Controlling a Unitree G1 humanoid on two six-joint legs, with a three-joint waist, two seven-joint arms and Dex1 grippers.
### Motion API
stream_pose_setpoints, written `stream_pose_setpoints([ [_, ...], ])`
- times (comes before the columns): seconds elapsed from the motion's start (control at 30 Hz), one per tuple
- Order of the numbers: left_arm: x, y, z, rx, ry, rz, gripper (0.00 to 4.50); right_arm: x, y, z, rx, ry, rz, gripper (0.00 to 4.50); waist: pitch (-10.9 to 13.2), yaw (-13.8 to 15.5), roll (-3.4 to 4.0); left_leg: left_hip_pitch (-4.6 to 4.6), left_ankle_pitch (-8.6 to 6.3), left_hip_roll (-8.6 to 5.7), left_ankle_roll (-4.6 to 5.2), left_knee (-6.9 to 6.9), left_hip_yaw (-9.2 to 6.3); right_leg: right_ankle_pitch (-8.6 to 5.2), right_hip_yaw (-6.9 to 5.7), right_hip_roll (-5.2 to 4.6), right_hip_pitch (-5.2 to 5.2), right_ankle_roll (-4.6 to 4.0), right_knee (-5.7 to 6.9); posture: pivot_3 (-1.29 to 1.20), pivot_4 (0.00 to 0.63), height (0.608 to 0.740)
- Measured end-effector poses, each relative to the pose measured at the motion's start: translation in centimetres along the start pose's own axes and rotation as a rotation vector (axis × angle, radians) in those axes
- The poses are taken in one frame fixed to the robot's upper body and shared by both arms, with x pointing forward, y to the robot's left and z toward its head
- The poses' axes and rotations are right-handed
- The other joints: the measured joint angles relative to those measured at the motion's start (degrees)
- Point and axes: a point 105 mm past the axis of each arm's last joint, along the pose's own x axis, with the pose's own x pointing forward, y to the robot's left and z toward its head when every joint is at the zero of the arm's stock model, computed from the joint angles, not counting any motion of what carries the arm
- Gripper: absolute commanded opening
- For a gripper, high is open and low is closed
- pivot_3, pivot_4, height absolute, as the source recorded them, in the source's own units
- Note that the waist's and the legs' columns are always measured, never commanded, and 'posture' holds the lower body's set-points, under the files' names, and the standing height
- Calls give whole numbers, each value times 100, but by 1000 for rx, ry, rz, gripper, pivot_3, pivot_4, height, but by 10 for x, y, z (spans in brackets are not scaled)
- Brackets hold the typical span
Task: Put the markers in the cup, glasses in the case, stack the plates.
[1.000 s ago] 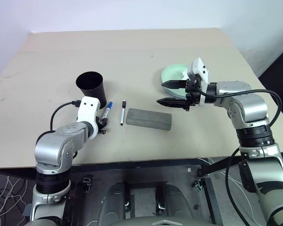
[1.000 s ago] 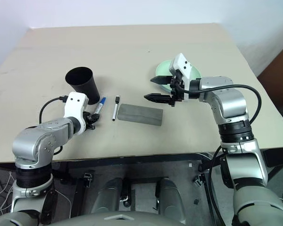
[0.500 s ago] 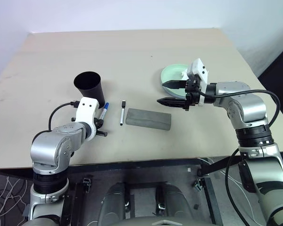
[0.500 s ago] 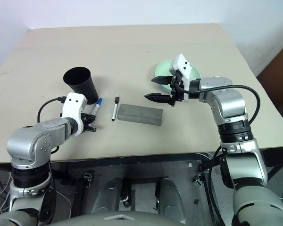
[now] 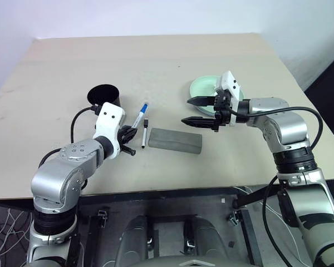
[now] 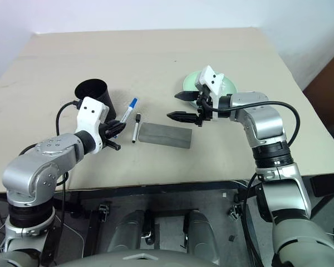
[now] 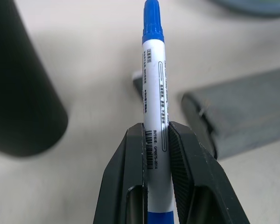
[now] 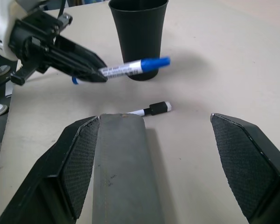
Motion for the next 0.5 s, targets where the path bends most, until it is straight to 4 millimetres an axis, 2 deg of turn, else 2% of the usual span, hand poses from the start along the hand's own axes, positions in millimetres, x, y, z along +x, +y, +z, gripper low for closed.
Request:
stream_pose_setpoints([
  [0.1,0,-7,13,38,-107,-45,365,0,0,1,-8,-1,-1,4012,0,5,0,-1,0,0,1,0,0,0,0,0,0,0,-2,0,150,701],
  [0.2,-3,-16,41,79,-312,-97,365,1,1,4,-7,-15,12,4012,0,17,0,-2,0,-1,1,0,0,0,-2,-1,1,-1,-4,0,150,701],
  [0.3,-9,-16,60,116,-462,-86,365,-2,1,9,5,-53,17,4012,0,12,0,-2,0,0,2,0,1,1,-2,-1,1,-1,-4,0,150,701],
  [0.37,-10,-11,63,111,-504,-69,365,-5,1,13,14,-73,17,4012,0,11,0,-1,0,0,3,0,0,1,-2,1,1,-1,-4,0,150,701],
  [0.5,-14,12,72,114,-583,7,365,-8,0,11,31,-72,9,4012,0,8,0,-1,1,1,4,0,1,1,-3,4,1,0,-3,0,150,701],
])
